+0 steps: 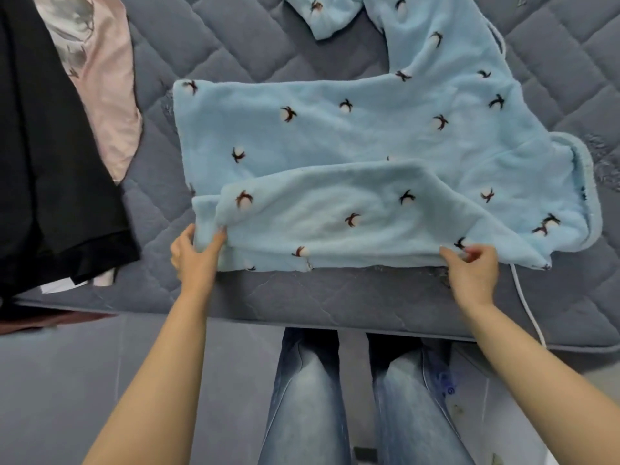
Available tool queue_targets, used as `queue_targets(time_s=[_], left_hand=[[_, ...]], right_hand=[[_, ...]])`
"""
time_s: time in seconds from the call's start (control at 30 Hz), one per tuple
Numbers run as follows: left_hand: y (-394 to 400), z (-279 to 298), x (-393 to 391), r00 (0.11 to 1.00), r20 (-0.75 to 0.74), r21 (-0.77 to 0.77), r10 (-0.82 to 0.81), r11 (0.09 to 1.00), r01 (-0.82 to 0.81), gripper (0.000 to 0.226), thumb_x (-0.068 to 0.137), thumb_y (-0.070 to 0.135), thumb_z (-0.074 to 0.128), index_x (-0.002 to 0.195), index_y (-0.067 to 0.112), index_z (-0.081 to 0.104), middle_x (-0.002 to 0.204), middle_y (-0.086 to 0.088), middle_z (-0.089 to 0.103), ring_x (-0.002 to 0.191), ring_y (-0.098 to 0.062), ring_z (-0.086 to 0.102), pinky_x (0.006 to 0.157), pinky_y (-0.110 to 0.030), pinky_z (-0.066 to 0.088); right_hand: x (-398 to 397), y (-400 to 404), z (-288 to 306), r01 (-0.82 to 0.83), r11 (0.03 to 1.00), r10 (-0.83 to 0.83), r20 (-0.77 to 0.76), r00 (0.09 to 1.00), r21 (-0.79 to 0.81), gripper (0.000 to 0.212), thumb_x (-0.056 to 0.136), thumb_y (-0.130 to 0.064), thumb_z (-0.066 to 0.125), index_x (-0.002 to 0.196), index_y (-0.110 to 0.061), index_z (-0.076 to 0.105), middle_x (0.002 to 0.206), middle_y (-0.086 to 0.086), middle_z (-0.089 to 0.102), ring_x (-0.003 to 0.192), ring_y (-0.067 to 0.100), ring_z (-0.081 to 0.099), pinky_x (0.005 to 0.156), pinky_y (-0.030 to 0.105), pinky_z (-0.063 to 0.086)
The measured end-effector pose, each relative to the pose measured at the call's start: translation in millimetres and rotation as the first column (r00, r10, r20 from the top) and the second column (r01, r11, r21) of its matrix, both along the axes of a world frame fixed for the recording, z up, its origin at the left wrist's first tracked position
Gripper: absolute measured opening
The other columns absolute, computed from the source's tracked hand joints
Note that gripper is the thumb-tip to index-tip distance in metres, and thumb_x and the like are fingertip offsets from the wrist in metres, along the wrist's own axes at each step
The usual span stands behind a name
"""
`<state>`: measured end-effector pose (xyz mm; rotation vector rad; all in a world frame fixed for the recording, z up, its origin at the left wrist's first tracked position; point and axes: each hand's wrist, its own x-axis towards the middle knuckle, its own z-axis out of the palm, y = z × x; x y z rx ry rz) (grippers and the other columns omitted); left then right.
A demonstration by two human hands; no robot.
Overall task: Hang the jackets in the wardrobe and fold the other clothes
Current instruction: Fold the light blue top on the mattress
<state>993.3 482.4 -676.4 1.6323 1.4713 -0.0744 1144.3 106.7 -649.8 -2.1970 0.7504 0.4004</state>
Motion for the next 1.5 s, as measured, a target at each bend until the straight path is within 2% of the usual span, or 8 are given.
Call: queue_targets(time_s=[0.13, 0.27, 0.43, 0.7, 0.83, 1.1, 1.27, 1.5], left_hand=[[-5.8, -2.1, -17.9, 0.993, 0.033, -0.147, 0.11, 0.984, -0.104, 0.046, 0.101, 0.039, 0.048, 0.135, 0.008, 0.048, 0.131, -0.006, 0.054, 0.112, -0.017, 0.053, 0.087, -0.026, 0.045], [-7.4, -5.8, -30.9, 0.987, 0.065, -0.188, 0.147, 0.973, -0.133, 0.029, 0.099, 0.038, 0.055, 0.11, 0.011, 0.052, 0.104, -0.001, 0.058, 0.092, -0.014, 0.053, 0.072, -0.021, 0.047], [8.7, -3.0, -45.8, 0.974, 0.189, -0.095, 0.127, 0.989, -0.11, 0.011, 0.095, 0.021, 0.063, 0.09, 0.021, 0.054, 0.087, 0.002, 0.06, 0.074, -0.01, 0.057, 0.06, -0.022, 0.052], [14.5, 8.1, -38.9, 0.98, -0.179, 0.118, -0.083, 0.987, 0.105, 0.038, 0.082, 0.005, 0.068, 0.118, 0.002, 0.055, 0.125, -0.019, 0.051, 0.112, -0.036, 0.052, 0.095, -0.045, 0.044], [-35.3, 39.2, 19.9, 0.907, -0.103, 0.45, -0.408, 0.794, 0.409, 0.057, 0.074, -0.001, 0.057, 0.129, 0.01, 0.052, 0.141, -0.012, 0.041, 0.128, -0.033, 0.038, 0.104, -0.05, 0.029], [-156.3, -5.5, 109.8, 0.32, -0.108, 0.339, -0.941, 0.268, 0.902, 0.05, 0.101, 0.03, 0.048, 0.15, 0.026, 0.037, 0.164, -0.004, 0.012, 0.152, -0.023, 0.007, 0.119, -0.049, -0.001], [-157.1, -57.4, 108.8, 0.218, -0.35, 0.253, -0.911, 0.132, 0.958, 0.061, 0.098, 0.062, 0.014, 0.152, 0.041, -0.005, 0.163, 0.006, -0.012, 0.151, -0.016, -0.012, 0.119, -0.047, -0.012], [-166.3, -50.0, 118.2, 0.266, -0.331, 0.187, -0.905, 0.213, 0.959, 0.067, 0.092, 0.065, 0.016, 0.153, 0.041, 0.002, 0.163, 0.009, -0.012, 0.15, -0.011, -0.014, 0.116, -0.04, -0.021]], right_hand=[[25.7, 19.7, 2.5, -0.612, 0.741, 0.666, 0.185, 0.723, -0.276, 0.035, 0.082, -0.014, 0.072, 0.109, -0.004, 0.053, 0.114, 0.015, 0.049, 0.111, 0.031, 0.043, 0.092, 0.028, 0.03], [80.8, 44.8, -18.7, -0.539, 0.835, 0.541, -0.016, 0.841, -0.108, 0.065, 0.084, -0.036, 0.073, 0.134, -0.01, 0.041, 0.137, 0.012, 0.045, 0.126, 0.029, 0.042, 0.107, 0.042, 0.033], [100.2, 52.1, -29.5, -0.617, 0.78, 0.584, -0.229, 0.778, -0.105, 0.058, 0.082, -0.048, 0.072, 0.121, -0.012, 0.051, 0.12, 0.011, 0.059, 0.11, 0.035, 0.055, 0.098, 0.055, 0.04], [80.3, 43.6, -23.5, -0.669, 0.724, 0.666, -0.082, 0.741, -0.166, 0.073, 0.083, -0.038, 0.075, 0.141, -0.012, 0.039, 0.142, 0.01, 0.046, 0.13, 0.03, 0.043, 0.108, 0.05, 0.035], [44.2, 27.7, -10.3, -0.69, 0.682, 0.722, 0.071, 0.688, -0.241, 0.068, 0.094, -0.021, 0.061, 0.151, -0.009, 0.027, 0.158, 0.009, 0.026, 0.146, 0.026, 0.022, 0.119, 0.042, 0.021], [26.3, -35.8, -31.7, -0.907, 0.301, 0.945, -0.037, 0.326, -0.296, 0.052, 0.104, -0.032, 0.028, 0.154, -0.019, 0.022, 0.163, 0.001, 0.004, 0.151, 0.019, 0.001, 0.122, 0.043, 0.002], [64.5, -95.4, -64.1, -0.921, 0.003, 0.96, -0.256, 0.111, -0.389, 0.057, 0.103, -0.046, 0.011, 0.156, -0.029, 0.0, 0.164, -0.004, -0.007, 0.15, 0.014, -0.009, 0.121, 0.04, -0.008], [106.5, -170.8, -56.3, -0.914, -0.074, 0.944, -0.324, 0.065, -0.4, 0.062, 0.1, -0.047, 0.018, 0.153, -0.016, 0.025, 0.159, -0.001, 0.026, 0.147, 0.014, 0.019, 0.12, 0.042, 0.01]])
